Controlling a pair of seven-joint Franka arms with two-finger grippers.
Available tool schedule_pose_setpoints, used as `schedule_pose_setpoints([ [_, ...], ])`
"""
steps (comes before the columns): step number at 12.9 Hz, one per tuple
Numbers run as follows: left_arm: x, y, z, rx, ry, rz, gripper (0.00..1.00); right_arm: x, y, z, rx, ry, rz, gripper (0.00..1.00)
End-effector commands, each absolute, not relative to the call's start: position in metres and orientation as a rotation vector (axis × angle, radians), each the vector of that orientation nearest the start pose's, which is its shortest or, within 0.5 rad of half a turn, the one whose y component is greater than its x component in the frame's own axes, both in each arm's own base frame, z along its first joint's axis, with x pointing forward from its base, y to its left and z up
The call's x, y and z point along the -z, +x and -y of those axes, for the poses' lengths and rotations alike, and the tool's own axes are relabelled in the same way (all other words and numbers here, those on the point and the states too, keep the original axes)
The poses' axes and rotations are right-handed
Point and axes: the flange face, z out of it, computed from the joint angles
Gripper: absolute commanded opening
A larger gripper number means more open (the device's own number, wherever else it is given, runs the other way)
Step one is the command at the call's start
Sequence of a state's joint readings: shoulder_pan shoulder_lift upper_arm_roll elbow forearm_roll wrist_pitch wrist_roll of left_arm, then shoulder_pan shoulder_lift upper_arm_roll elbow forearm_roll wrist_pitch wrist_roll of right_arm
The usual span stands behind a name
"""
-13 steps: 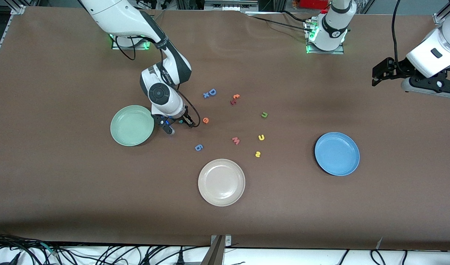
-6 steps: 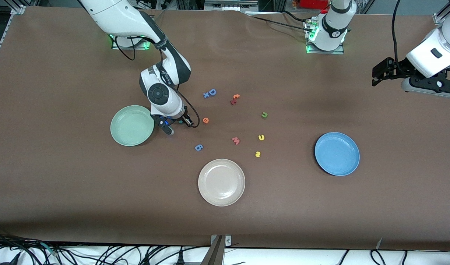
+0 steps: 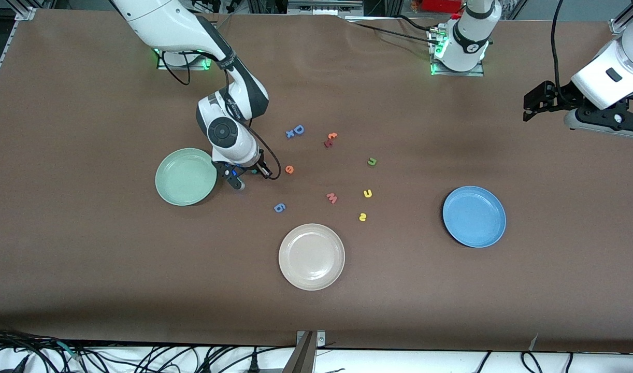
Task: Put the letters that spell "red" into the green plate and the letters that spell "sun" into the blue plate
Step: 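Grasp the cyan p with the right gripper while the left gripper moves out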
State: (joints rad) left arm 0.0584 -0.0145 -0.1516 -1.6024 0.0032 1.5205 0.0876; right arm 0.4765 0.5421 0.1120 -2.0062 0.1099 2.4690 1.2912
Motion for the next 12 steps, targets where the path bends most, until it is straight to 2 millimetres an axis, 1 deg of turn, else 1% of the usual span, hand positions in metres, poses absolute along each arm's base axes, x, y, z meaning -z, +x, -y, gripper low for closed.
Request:
schedule_pose_setpoints([
  [1, -0.618, 0.545, 0.053, -0.097, -3.13, -0.304, 1.0, -0.174, 0.493, -0.33, -0.217, -2.849, -1.241, 0.43],
  [4, -0.618, 0.545, 0.054, -0.097, -3.131, -0.306, 1.0, -0.167, 0.489, -0.328, -0.196, -2.838, -1.239, 0.43],
  [5, -0.618, 0.545, 0.053, -0.097, -3.131, -0.304, 1.0, -0.163, 0.488, -0.328, -0.189, -2.834, -1.237, 0.38],
  [6, -0.618, 0.545, 0.053, -0.097, -3.131, -0.304, 1.0, -0.162, 0.488, -0.328, -0.187, -2.834, -1.235, 0.31],
  [7, -0.618, 0.545, 0.053, -0.097, -3.131, -0.304, 1.0, -0.162, 0.488, -0.328, -0.188, -2.836, -1.234, 0.2],
  [8, -0.618, 0.545, 0.054, -0.097, -3.131, -0.306, 1.0, -0.162, 0.488, -0.328, -0.189, -2.835, -1.235, 0.13],
  [9, -0.618, 0.545, 0.054, -0.094, -3.13, -0.316, 1.0, -0.162, 0.488, -0.327, -0.189, -2.834, -1.237, 0.1],
  [10, -0.61, 0.548, 0.059, -0.118, -3.125, -0.339, 1.0, -0.163, 0.488, -0.327, -0.188, -2.835, -1.236, 0.08],
  [11, -0.603, 0.551, 0.064, -0.144, -3.127, -0.352, 1.0, -0.163, 0.488, -0.328, -0.191, -2.836, -1.235, 0.08],
  [12, -0.601, 0.551, 0.069, -0.149, -3.126, -0.354, 1.0, -0.166, 0.488, -0.328, -0.19, -2.834, -1.236, 0.08],
])
